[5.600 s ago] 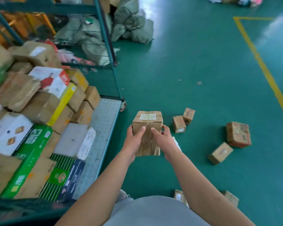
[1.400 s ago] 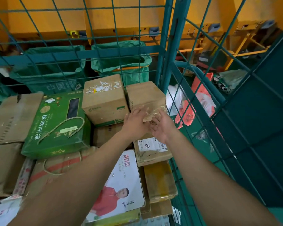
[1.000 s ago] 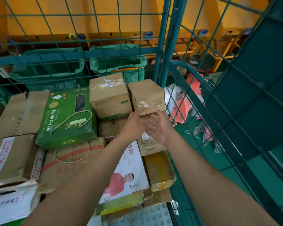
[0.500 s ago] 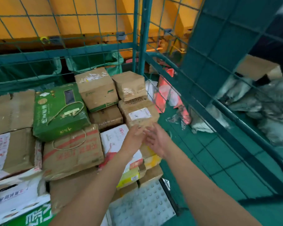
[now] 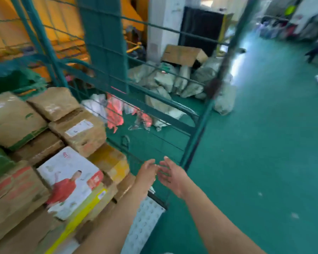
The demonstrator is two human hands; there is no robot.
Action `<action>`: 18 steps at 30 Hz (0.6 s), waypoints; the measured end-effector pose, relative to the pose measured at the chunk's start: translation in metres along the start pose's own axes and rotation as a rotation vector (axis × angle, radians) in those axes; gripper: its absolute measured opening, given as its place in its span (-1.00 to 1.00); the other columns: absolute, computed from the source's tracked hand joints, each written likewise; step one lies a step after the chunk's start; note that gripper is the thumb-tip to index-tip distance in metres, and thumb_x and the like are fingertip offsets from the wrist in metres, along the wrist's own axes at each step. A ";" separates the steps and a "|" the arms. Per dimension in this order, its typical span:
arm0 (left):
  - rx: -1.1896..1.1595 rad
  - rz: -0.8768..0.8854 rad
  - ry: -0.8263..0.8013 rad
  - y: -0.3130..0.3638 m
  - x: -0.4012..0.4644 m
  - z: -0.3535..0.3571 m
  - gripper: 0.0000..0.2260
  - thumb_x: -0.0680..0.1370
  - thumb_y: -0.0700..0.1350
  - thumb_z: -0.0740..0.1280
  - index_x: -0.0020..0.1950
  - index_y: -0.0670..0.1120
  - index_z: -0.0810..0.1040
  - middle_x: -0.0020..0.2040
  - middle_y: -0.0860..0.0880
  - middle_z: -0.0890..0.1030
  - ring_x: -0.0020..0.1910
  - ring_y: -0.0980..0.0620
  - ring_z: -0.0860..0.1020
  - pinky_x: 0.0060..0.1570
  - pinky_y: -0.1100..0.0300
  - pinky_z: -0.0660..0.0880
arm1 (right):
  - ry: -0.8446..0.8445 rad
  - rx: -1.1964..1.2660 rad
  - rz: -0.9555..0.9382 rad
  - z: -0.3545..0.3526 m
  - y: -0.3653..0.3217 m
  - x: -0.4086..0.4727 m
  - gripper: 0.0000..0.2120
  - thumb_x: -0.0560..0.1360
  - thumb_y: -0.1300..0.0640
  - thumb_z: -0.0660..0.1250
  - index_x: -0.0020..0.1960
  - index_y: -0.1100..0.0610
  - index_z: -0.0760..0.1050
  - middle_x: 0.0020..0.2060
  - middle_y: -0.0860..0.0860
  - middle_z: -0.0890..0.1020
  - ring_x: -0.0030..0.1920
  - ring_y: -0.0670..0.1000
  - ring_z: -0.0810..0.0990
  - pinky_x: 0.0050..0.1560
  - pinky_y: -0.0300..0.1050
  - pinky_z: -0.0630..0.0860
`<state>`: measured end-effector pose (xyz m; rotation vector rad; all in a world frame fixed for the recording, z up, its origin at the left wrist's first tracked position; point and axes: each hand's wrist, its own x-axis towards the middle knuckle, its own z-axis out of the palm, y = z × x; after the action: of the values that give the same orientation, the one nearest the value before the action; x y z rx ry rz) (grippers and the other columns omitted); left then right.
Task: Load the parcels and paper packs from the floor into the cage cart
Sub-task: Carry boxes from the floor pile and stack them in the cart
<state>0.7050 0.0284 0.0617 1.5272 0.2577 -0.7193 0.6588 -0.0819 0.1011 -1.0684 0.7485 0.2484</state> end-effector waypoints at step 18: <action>0.436 -0.073 -0.517 -0.159 -0.179 0.330 -0.66 0.66 -0.11 0.27 0.44 0.01 0.46 0.23 0.00 0.60 0.18 0.04 0.60 0.23 0.07 0.53 | 0.495 0.480 -0.148 -0.365 0.125 -0.222 -0.69 0.67 -0.08 0.27 0.21 0.13 0.56 0.17 0.10 0.66 0.16 0.08 0.65 0.22 -0.02 0.56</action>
<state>0.3842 -0.2226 0.0577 1.6778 -0.2502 -1.2569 0.2723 -0.2998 0.0633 -0.7200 1.0977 -0.3253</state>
